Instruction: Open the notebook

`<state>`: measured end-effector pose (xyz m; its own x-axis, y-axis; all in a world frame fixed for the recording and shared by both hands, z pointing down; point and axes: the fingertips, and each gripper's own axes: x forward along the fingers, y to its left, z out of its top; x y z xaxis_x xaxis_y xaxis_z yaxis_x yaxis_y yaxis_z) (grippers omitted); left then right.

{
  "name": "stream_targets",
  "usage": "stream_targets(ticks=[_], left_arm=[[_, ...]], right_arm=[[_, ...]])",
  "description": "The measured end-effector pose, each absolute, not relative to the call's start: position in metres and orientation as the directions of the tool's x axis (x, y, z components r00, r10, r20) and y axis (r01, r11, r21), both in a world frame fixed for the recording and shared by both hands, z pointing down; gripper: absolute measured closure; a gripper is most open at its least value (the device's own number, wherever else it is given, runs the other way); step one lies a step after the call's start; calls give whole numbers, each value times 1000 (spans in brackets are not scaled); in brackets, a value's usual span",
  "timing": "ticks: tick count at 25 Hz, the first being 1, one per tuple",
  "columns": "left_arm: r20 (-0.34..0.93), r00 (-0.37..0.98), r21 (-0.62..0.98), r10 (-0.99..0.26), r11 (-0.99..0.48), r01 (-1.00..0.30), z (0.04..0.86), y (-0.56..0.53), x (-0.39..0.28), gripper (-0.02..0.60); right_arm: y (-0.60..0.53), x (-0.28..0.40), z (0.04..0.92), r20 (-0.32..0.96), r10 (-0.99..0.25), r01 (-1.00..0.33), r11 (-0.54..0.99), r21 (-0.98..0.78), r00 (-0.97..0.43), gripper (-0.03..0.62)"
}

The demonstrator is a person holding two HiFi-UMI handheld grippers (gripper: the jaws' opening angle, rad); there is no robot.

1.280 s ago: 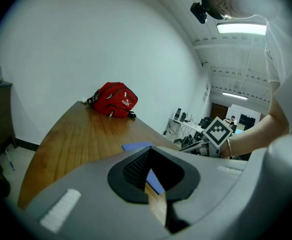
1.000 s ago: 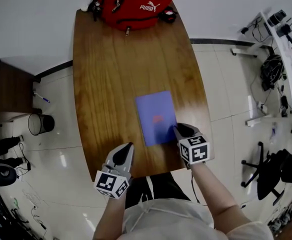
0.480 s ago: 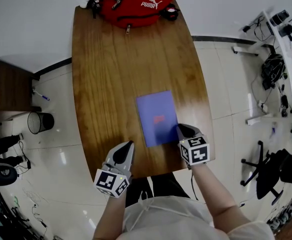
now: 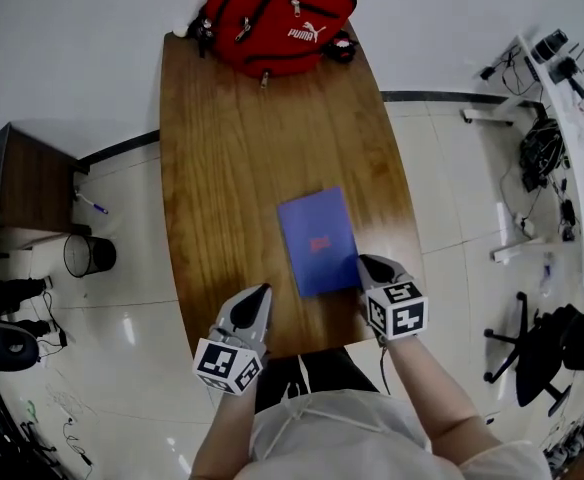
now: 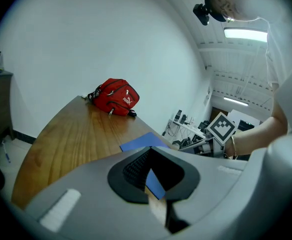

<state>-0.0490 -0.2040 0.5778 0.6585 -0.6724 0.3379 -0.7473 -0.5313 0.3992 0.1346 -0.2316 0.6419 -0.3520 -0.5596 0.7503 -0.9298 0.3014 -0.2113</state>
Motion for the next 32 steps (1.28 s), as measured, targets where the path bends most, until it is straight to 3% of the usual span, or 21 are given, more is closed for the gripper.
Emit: stream_targets(ticks=[18, 32], left_arm=[[261, 514, 354, -817, -415, -838, 525, -155, -159, 575], [321, 447, 376, -835, -321, -869, 551, -133, -243, 575]], right_arm=[[-218, -22, 553, 605, -547, -802, 517, -298, -578, 585], [-218, -135, 617, 663, -434, -761, 554, -338, -610, 580]])
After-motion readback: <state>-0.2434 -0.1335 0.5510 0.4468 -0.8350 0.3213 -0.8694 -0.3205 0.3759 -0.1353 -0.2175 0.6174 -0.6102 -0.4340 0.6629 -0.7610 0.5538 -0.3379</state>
